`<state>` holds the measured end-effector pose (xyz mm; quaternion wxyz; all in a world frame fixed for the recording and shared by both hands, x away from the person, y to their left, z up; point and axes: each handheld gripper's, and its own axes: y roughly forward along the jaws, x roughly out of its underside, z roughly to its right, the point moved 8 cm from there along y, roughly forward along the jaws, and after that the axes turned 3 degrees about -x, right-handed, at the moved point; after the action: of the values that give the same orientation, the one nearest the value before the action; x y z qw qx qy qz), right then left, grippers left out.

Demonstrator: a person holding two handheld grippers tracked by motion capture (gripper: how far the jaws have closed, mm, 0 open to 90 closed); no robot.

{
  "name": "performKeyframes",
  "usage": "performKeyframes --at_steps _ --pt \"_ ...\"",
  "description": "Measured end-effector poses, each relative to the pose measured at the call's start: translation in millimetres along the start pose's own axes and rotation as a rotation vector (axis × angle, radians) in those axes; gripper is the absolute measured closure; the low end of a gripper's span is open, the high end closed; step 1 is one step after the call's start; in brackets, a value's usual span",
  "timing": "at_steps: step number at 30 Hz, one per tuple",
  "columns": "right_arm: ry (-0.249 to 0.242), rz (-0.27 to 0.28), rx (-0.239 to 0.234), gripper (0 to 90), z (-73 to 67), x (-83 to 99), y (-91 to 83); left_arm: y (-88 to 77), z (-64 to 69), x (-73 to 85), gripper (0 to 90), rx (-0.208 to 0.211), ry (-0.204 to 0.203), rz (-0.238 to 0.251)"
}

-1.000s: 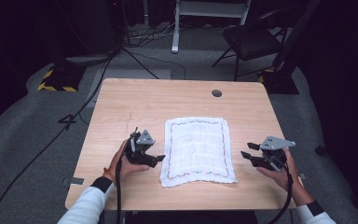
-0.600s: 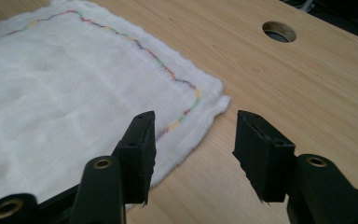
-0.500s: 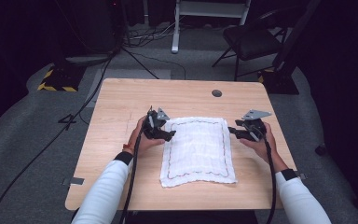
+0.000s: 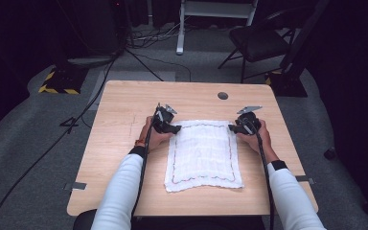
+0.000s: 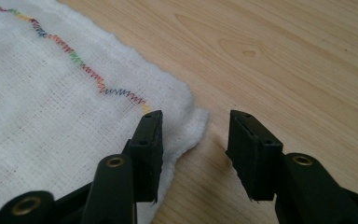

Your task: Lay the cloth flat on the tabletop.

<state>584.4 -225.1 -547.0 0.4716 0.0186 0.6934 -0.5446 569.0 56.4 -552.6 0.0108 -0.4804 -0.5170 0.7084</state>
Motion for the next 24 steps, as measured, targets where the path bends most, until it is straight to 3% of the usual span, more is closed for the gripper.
performKeyframes --at_steps 3,7,9,13,20,24 --pt "0.007 0.003 -0.044 75.9 -5.2 -0.3 0.6 -0.4 3.7 -1.0 70.6 0.044 0.015 -0.004" --pt "-0.024 -0.007 -0.061 88.4 -9.8 -2.1 1.1 -0.1 1.1 -3.4 83.3 0.029 0.033 -0.011" --pt "-0.041 -0.003 -0.040 89.1 -9.7 -4.1 0.0 -2.8 -2.9 -5.5 84.7 0.005 0.042 -0.007" --pt "-0.024 0.070 0.003 89.4 -3.8 -17.4 -10.9 -13.9 -11.1 -18.2 85.0 -0.017 0.030 0.044" --pt "-0.055 0.158 0.051 89.5 -2.3 -50.9 -32.2 -28.9 -17.6 -42.6 85.0 -0.076 0.053 0.092" --pt "-0.075 0.180 0.057 89.5 -5.9 -59.6 -37.4 -32.1 -19.4 -45.3 84.5 -0.067 0.050 0.111"
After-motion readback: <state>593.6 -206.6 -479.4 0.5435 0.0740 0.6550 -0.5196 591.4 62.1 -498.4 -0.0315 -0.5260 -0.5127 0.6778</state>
